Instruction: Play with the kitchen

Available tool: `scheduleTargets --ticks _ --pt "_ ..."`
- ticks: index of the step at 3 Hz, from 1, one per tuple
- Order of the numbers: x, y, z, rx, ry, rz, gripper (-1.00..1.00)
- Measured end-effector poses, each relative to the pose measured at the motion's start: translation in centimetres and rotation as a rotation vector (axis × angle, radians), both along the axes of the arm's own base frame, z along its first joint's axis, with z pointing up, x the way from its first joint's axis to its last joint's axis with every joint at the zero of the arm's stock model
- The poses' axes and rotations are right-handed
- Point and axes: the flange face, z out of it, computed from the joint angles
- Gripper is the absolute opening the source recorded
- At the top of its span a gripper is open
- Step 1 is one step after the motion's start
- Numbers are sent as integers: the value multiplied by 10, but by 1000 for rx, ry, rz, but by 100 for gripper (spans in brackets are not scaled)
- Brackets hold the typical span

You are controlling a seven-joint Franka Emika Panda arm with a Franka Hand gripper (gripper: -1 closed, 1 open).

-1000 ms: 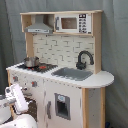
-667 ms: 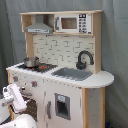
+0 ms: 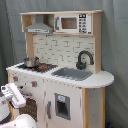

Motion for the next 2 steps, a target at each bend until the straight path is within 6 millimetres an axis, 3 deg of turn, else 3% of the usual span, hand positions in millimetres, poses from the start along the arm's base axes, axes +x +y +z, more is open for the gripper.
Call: scheduleTargets --ticks 2 --pt "9 -12 29 -138 51 26 100"
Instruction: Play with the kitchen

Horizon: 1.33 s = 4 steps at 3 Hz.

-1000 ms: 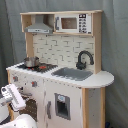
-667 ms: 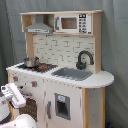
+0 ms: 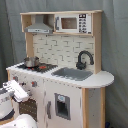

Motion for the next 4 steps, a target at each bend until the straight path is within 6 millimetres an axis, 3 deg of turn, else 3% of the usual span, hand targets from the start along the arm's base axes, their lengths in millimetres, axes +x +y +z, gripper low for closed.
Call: scheduleTargets --ticks 2,4 --pt "2 -7 18 -126 53 70 100" --pt "5 -31 30 -216 100 123 100"
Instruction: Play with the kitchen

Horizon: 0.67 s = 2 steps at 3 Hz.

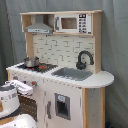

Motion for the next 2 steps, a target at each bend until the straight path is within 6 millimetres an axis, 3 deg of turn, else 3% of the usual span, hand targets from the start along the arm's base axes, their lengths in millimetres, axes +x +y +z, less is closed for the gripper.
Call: scheduleTargets --ticks 1,2 --pt "2 -14 8 -31 18 24 100" --pt "8 -28 4 -68 50 50 100"
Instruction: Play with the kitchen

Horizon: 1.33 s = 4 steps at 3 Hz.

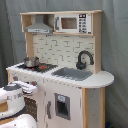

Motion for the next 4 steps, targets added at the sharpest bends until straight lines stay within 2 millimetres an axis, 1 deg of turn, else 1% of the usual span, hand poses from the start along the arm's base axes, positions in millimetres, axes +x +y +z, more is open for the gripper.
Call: scheduleTargets --ticks 1,2,3,4 --pt "6 -1 -7 -43 34 49 100" --pt "15 -7 -12 -44 63 93 100" --pt "24 -6 -2 -11 61 131 100" --pt "24 -7 -2 -11 61 129 -100"
